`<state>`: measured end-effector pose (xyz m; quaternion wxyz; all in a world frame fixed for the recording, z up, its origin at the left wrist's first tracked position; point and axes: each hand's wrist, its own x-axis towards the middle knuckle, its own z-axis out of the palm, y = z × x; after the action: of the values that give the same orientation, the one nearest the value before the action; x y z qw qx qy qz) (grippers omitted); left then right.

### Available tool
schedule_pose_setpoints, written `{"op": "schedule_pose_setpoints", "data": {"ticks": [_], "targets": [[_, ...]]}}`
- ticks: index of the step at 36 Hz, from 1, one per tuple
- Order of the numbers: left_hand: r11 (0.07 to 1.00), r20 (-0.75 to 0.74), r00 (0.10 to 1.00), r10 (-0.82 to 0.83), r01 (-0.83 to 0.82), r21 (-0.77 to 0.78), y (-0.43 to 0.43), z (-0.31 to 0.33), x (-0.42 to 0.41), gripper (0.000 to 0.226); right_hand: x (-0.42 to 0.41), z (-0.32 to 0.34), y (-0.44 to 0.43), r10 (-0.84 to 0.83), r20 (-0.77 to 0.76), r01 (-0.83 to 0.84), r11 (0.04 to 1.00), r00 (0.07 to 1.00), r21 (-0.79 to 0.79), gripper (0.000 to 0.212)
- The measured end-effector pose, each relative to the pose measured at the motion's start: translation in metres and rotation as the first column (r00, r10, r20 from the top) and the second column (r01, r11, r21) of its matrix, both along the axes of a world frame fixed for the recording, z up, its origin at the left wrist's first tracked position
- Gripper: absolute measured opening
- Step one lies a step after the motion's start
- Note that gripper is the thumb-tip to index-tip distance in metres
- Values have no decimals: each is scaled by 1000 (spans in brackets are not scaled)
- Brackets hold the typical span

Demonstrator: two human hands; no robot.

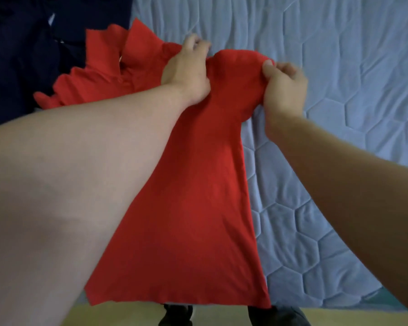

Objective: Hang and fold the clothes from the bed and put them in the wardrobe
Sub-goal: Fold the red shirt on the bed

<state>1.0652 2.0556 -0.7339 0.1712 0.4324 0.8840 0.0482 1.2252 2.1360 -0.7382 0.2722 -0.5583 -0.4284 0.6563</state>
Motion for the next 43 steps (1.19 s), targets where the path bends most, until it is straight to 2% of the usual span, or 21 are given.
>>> {"op": "schedule_pose_setpoints", "data": {"ticks": [2, 4, 7, 11, 14, 16, 18, 21, 23, 25, 28, 31, 34, 36, 39, 41, 43], "targets": [[992, 41, 996, -81, 85, -96, 11, 1, 0, 70, 3, 3, -8, 11, -32, -12, 999, 999, -30, 24], [975, 61, 992, -113, 122, -188, 21, 1, 0, 70, 6, 5, -14, 75, -20, -77, 984, 997, -158, 27], [964, 28, 993, -115, 118, -236, 33, -1, -2, 53, 14, 4, -18, 279, 33, -258, 922, 960, -289, 29], [967, -23, 994, -106, 97, -237, 47, 0, -6, 35, 25, -1, -18, 528, 179, -508, 849, 830, -145, 3], [969, 4, 997, -79, 78, -236, 51, 2, -6, 32, 25, -9, -13, 578, 219, -568, 815, 786, -113, 23], [975, 16, 998, -63, 65, -212, 52, 1, -6, 28, 22, -9, -7, 583, 301, -586, 805, 755, -90, 46], [983, 15, 999, -33, 35, -180, 53, -1, -6, 26, 17, -7, 1, 511, 334, -532, 846, 792, -33, 59], [992, 19, 998, 53, -51, -118, 52, -5, -4, 26, 15, -2, 8, 351, 314, -400, 910, 882, 109, 60], [991, 29, 994, 107, -105, -79, 52, -8, -1, 26, 17, 1, 7, 334, 355, -420, 885, 873, 200, 67], [989, 54, 989, 138, -134, -68, 51, -9, 2, 26, 21, -1, 4, 377, 439, -506, 832, 816, 227, 71], [983, 78, 980, 185, -184, -19, 46, -10, 6, 30, 25, -10, 5, 415, 543, -542, 835, 730, 90, 68], [960, 19, 972, 233, -233, 155, 32, -6, 13, 37, 30, -17, 13, 339, 516, -369, 928, 787, -47, 48], [947, -116, 972, 205, -167, 275, 10, -2, 23, 31, 26, -18, 16, 320, 567, -324, 941, 759, -97, 70], [973, -182, 976, 120, -79, 217, -5, -3, 29, 33, 18, -15, 17, 336, 615, -320, 937, 713, -141, 80], [998, -202, 979, -18, 29, 54, -22, -11, 34, 48, 5, -12, 20, 348, 653, -285, 936, 673, -205, 65], [997, -107, 993, -52, 45, -68, -26, -18, 34, 75, 2, -13, 24, 330, 610, -250, 944, 721, -215, 48], [980, -1, 998, -65, 63, -189, -23, -23, 31, 102, 2, -14, 25, 301, 545, -245, 954, 783, -175, 42]]}}
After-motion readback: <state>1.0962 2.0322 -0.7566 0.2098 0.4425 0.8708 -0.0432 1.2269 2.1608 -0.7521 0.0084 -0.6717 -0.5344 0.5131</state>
